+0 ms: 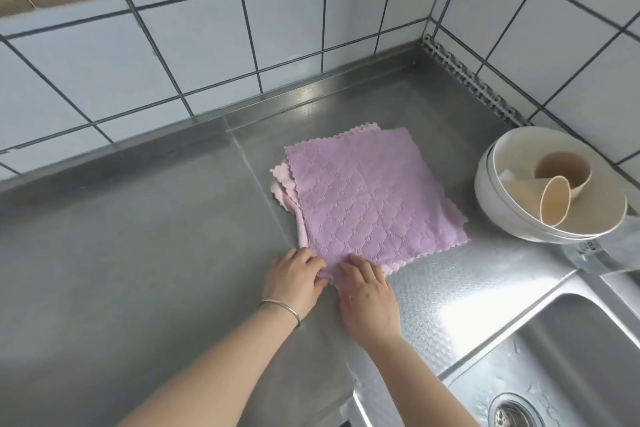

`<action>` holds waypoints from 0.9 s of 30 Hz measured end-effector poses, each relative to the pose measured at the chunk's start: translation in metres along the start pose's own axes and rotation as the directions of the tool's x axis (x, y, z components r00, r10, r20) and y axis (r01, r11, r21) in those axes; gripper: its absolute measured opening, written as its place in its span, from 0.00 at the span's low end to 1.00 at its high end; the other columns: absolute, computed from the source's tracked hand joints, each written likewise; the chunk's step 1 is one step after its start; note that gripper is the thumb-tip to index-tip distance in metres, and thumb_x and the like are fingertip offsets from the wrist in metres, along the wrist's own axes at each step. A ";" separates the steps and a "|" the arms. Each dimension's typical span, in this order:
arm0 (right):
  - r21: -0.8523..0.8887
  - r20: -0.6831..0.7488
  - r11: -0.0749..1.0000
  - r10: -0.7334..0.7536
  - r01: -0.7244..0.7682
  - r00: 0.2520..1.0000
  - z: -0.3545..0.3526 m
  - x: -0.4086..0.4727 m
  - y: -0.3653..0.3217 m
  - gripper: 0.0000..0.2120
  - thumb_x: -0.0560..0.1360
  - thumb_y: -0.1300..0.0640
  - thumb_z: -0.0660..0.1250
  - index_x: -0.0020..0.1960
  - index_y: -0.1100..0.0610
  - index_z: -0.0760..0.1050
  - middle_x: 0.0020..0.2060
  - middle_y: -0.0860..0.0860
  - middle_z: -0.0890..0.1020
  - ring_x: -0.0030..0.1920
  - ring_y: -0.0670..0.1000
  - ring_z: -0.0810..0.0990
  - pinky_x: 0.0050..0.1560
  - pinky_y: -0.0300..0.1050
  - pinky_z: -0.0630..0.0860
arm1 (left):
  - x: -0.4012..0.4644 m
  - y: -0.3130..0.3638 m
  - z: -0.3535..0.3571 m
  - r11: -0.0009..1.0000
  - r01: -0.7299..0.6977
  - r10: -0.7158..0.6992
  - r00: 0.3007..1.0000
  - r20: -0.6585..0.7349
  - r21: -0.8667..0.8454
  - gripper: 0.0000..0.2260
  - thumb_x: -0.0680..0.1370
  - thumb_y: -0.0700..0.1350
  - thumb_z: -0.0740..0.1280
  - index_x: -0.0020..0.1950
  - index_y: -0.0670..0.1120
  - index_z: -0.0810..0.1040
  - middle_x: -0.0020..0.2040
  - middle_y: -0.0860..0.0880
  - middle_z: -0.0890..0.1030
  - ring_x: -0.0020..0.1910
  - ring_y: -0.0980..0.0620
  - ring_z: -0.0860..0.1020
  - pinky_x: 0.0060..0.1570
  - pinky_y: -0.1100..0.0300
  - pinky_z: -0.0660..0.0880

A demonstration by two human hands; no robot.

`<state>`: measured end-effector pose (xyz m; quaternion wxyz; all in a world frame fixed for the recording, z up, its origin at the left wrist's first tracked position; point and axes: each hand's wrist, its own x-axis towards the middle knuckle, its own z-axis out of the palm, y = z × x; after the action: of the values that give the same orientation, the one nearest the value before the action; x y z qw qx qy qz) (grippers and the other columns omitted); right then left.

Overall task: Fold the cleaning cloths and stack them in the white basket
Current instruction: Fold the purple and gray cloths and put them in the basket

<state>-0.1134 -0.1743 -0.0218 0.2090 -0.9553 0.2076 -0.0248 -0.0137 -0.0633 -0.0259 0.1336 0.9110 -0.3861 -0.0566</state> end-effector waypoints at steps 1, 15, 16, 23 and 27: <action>0.003 -0.006 1.000 -0.009 0.009 1.000 0.000 0.000 0.001 0.21 0.69 0.52 0.54 0.52 0.58 0.80 0.54 0.51 0.81 0.53 0.54 0.81 0.46 0.46 0.81 | 0.001 -0.001 0.000 1.000 -0.015 0.015 1.000 -0.013 0.000 0.09 0.61 0.55 0.73 0.32 0.52 0.78 0.32 0.55 0.77 0.31 0.51 0.76 0.27 0.63 0.72; -0.087 -0.091 0.996 -0.002 -0.006 0.996 -0.002 0.007 0.004 0.16 0.69 0.46 0.57 0.49 0.49 0.80 0.46 0.46 0.81 0.44 0.53 0.79 0.39 0.45 0.77 | 0.006 0.000 -0.004 0.985 -0.033 0.013 0.993 -0.119 -0.168 0.11 0.73 0.55 0.58 0.38 0.55 0.77 0.37 0.58 0.78 0.30 0.54 0.77 0.23 0.65 0.70; -0.121 -0.119 0.993 -0.026 0.011 0.993 -0.006 0.011 0.004 0.15 0.69 0.46 0.58 0.48 0.48 0.80 0.43 0.46 0.80 0.42 0.53 0.78 0.38 0.45 0.75 | 0.006 0.002 -0.008 0.978 -0.045 0.016 0.990 -0.144 -0.205 0.10 0.74 0.55 0.58 0.39 0.54 0.76 0.37 0.58 0.78 0.29 0.53 0.78 0.24 0.65 0.70; -0.203 -0.403 0.957 -0.276 0.209 0.873 -0.037 0.049 0.010 0.12 0.69 0.56 0.61 0.42 0.50 0.83 0.34 0.44 0.81 0.40 0.53 0.77 0.44 0.45 0.66 | 0.003 0.003 -0.064 0.859 0.010 -0.131 0.971 -0.200 -0.512 0.09 0.76 0.53 0.58 0.43 0.52 0.75 0.36 0.55 0.82 0.34 0.58 0.80 0.32 0.65 0.72; -0.254 -0.513 0.945 -0.314 0.208 0.799 -0.072 0.066 0.008 0.11 0.69 0.59 0.61 0.40 0.54 0.82 0.32 0.47 0.81 0.38 0.55 0.79 0.44 0.46 0.65 | -0.001 -0.008 -0.105 0.725 0.061 -0.293 0.929 -0.228 -0.686 0.09 0.79 0.42 0.60 0.41 0.51 0.73 0.37 0.53 0.83 0.39 0.62 0.82 0.35 0.57 0.79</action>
<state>-0.0666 -0.2361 0.0381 0.0458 -0.9426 0.1258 -0.3058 0.0130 -0.0360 0.0719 0.5054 0.8318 -0.2230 -0.0549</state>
